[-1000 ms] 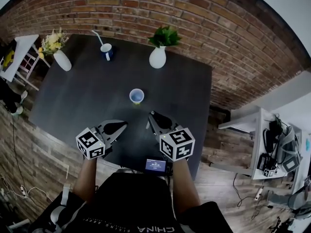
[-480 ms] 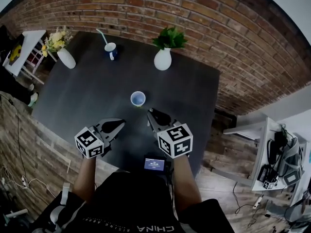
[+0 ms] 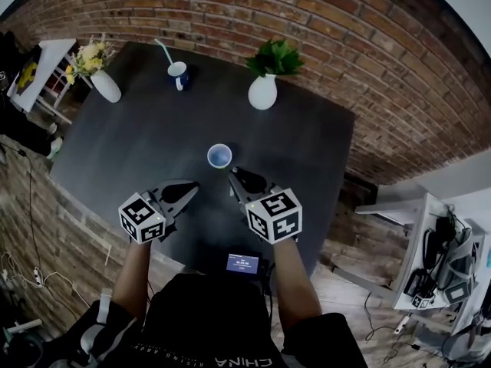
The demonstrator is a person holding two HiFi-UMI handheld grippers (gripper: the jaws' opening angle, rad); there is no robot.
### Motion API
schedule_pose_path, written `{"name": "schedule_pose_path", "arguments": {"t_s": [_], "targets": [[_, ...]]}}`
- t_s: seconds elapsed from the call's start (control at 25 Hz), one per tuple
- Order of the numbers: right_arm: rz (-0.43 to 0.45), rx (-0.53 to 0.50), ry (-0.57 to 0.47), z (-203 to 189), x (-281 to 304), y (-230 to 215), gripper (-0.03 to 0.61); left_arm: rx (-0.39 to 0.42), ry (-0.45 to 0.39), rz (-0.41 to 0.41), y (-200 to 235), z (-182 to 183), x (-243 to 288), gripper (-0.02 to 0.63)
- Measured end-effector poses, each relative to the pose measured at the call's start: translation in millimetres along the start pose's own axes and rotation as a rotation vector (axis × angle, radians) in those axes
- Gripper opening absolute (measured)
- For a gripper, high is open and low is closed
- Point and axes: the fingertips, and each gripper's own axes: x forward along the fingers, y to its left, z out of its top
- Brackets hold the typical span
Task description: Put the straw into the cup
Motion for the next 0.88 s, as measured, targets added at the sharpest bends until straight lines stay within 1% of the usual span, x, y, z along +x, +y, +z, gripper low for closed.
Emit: {"name": "schedule_pose_path", "arguments": {"t_s": [0.12, 0.28, 0.52, 0.68, 0.88], "targets": [[0.015, 0.01, -0.01, 7, 14, -10, 0.048, -0.004, 0.005, 0.013, 11, 1, 5, 0.003], [0.018, 0.039, -0.044, 22, 37, -28, 0.048, -0.032, 0.006, 0.027, 27, -2, 13, 0.003], [0.004, 0.112, -0.109, 36, 70, -53, 0.049, -0.067, 0.009, 0.048, 44, -9, 20, 0.003], [-0.009, 0.145, -0.106, 29, 90, -65, 0.048, -0.098, 0.006, 0.065, 55, -15, 22, 0.003], [-0.036, 0.168, -0.073, 4, 104, -75, 0.049, -0.126, 0.008, 0.075, 61, -24, 25, 0.003]]}}
